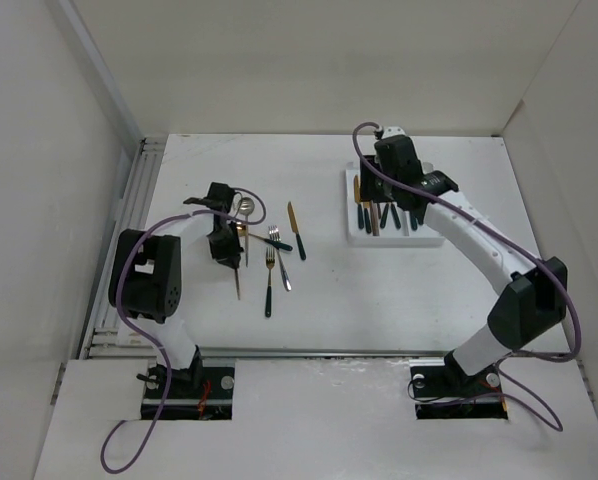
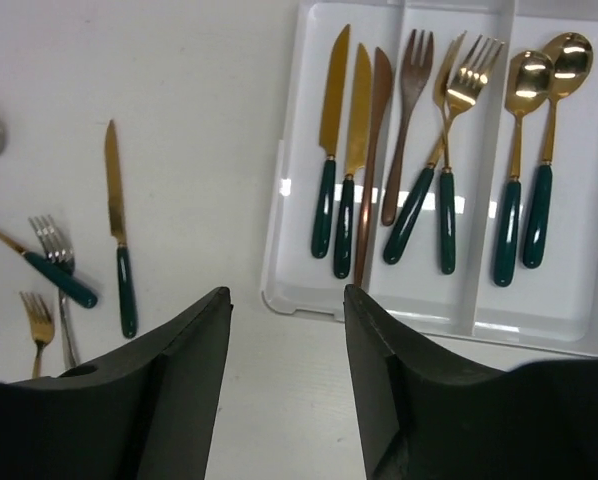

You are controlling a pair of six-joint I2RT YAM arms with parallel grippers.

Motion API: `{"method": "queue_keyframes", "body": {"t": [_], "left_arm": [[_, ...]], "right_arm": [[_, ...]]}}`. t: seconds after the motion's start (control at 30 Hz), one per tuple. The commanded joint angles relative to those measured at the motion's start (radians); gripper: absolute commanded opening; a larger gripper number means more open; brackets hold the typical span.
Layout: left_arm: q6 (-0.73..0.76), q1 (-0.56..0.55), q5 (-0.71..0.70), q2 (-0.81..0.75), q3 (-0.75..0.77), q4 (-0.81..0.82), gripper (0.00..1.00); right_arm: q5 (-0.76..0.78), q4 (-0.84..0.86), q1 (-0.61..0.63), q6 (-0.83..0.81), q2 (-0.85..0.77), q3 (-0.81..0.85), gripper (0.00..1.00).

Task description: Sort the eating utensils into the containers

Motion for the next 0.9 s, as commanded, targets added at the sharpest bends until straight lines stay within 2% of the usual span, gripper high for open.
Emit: {"method": "queue_keyframes", "body": {"t": [0.0,0.1,0.2,0.33,0.43,0.6,0.73,0.87], "left_arm": [[0.027,0.036,-0.052,-0.011,0.069,-0.030,0.00],[0.038,0.074,-0.030,-0.063,0.140,-0.074,0.00],[0.060,0.074,0.002,-0.092,0.207,-0.125,0.00],[0.069,0.056,0.046,-0.130,0.394,-0.134,0.00],[0.046,0.010,0.036,-0.140,0.476,-0.134,0.00],[0.006,-0.090,0.050,-0.186,0.554,-0.159,0.00],[-0.003,-0.139,0.050,-0.249,0.514,-0.159,0.00],[-0.012,-0.162,0.065,-0.287,0.490,-0.148,0.00]], "right_arm": [[0.016,0.028,0.052,0.010,-0.080,-0.009,0.54],[0.002,0.081,0.121,0.010,-0.122,-0.061,0.57],[-0.084,0.182,0.201,0.019,-0.169,-0.125,0.72],[-0.185,0.383,0.310,0.063,-0.189,-0.213,0.83],[-0.176,0.429,0.401,0.063,-0.124,-0.164,0.83],[-0.230,0.451,0.428,0.106,0.010,-0.046,0.80],[-0.230,0.517,0.428,0.172,0.019,-0.059,0.76],[-0.207,0.563,0.428,0.226,0.051,-0.072,0.66]]}}
